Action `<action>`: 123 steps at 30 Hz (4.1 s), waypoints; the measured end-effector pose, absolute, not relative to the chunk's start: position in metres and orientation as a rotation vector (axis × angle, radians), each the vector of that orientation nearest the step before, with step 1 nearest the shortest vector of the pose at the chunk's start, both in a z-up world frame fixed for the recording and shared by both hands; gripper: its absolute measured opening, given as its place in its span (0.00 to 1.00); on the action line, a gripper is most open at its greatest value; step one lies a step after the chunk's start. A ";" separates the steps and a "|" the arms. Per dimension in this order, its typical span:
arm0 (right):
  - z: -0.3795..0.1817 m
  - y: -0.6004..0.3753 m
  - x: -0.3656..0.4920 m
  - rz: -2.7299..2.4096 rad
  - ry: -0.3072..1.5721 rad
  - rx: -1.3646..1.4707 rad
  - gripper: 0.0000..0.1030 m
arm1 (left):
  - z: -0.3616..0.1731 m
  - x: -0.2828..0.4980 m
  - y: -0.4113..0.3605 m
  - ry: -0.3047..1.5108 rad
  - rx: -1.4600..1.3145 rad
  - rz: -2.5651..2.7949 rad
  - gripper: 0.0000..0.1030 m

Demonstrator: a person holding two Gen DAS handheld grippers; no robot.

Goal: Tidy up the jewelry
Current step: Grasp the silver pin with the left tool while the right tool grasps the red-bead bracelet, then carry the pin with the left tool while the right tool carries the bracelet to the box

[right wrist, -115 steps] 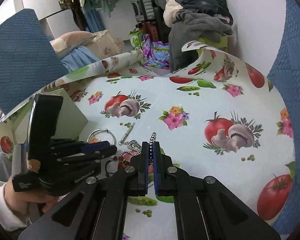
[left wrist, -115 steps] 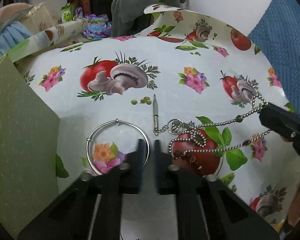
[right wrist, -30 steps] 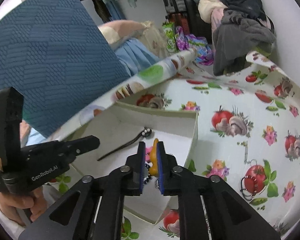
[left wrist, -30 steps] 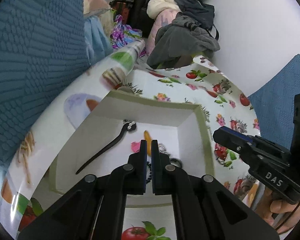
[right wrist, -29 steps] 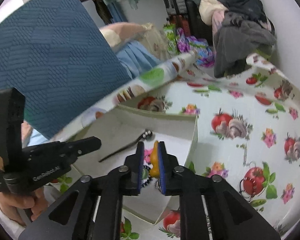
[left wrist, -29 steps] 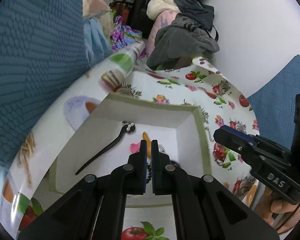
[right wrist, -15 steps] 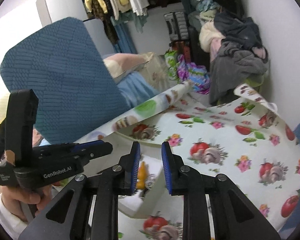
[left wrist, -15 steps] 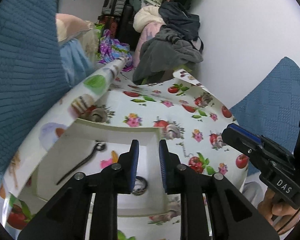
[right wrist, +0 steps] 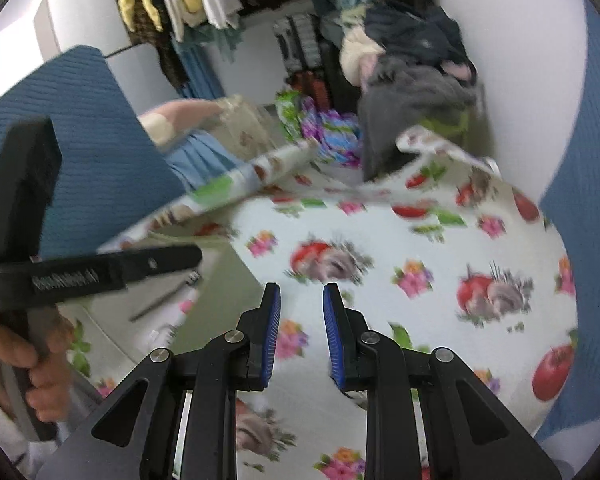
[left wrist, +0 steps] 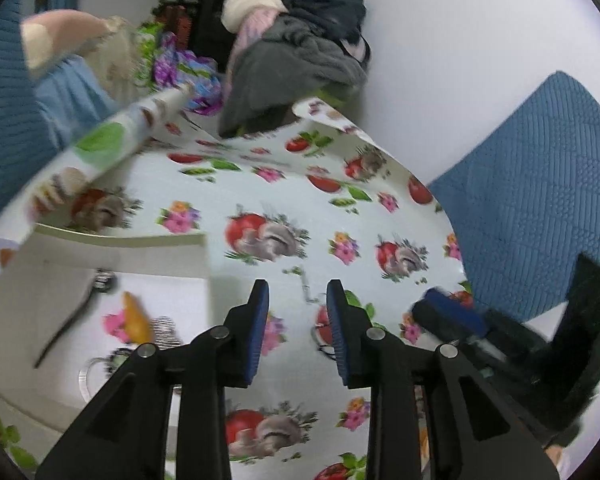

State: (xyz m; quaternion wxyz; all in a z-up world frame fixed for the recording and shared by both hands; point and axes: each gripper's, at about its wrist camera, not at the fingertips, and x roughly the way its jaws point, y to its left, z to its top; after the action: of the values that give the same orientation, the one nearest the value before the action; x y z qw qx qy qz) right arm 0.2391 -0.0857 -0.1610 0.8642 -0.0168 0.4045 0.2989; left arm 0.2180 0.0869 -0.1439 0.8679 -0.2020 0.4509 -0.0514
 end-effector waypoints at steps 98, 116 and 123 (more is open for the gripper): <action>-0.016 -0.036 0.243 0.515 0.688 -0.064 0.06 | -0.012 0.192 0.126 0.774 -0.297 -0.031 0.03; -0.107 0.088 0.198 0.657 0.871 -0.100 0.06 | -0.100 0.142 0.218 0.862 -0.348 0.075 0.03; -0.150 0.108 0.199 0.672 0.959 -0.139 0.06 | -0.156 0.135 0.238 0.960 -0.400 0.084 0.03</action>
State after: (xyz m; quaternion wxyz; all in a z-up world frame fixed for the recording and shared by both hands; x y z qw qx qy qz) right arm 0.1986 0.1079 -0.1502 0.8312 -0.0653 0.4522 0.3167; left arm 0.1348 0.2382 -0.1555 0.8670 -0.1910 0.4584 0.0401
